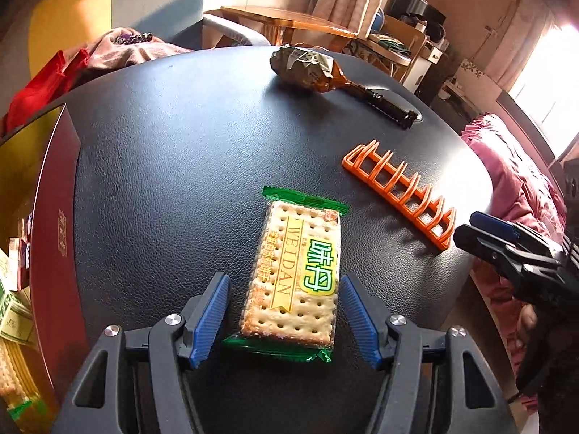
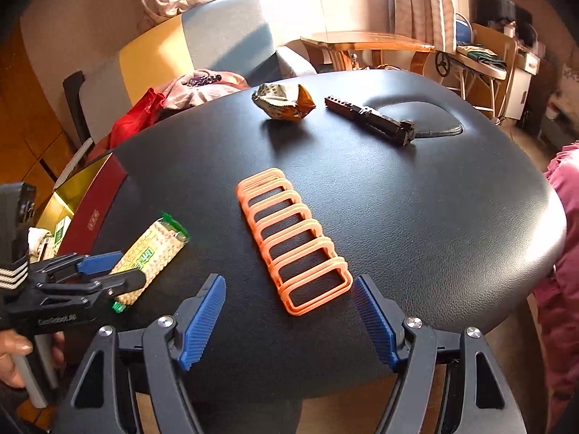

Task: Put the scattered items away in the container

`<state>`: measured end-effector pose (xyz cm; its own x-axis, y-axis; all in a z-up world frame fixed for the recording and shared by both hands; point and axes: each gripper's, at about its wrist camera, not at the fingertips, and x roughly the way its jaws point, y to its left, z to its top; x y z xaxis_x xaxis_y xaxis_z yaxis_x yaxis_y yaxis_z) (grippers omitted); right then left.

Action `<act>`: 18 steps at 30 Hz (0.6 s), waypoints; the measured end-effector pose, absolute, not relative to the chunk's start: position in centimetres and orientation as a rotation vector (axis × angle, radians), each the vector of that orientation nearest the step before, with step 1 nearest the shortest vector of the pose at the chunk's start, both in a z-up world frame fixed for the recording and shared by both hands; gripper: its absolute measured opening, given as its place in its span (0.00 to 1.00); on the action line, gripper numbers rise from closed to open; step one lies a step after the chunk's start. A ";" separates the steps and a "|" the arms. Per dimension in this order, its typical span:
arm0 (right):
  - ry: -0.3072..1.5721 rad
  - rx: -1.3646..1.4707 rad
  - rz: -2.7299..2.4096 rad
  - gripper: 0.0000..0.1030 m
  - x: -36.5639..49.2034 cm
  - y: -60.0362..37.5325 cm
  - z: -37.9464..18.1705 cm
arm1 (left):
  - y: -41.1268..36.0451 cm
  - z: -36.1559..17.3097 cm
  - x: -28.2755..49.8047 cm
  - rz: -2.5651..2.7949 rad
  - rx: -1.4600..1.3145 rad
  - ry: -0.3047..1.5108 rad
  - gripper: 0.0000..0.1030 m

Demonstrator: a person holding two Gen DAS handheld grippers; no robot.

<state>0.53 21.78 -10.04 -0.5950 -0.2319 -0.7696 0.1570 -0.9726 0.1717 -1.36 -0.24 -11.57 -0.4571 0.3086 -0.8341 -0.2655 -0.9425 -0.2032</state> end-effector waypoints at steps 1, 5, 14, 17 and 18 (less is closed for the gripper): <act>-0.125 1.278 -2.625 0.72 0.5 21.8 -10.0 | 0.2 -11.4 -1.4 2.422 -1.391 -0.037 0.62; -0.096 1.262 -2.624 0.72 0.2 21.8 -9.9 | 2.0 -11.2 -2.2 2.408 -1.376 0.073 0.62; 0.010 1.230 -2.574 0.72 -1.6 21.6 -9.8 | 1.8 -12.1 -3.3 2.395 -1.425 0.101 0.59; 0.064 1.247 -2.533 0.72 -2.9 21.3 -10.4 | 1.9 -12.1 -3.0 2.412 -1.413 0.146 0.52; 0.095 1.256 -2.516 0.72 -3.5 21.1 -10.7 | 1.8 -12.1 -2.9 2.415 -1.410 0.150 0.49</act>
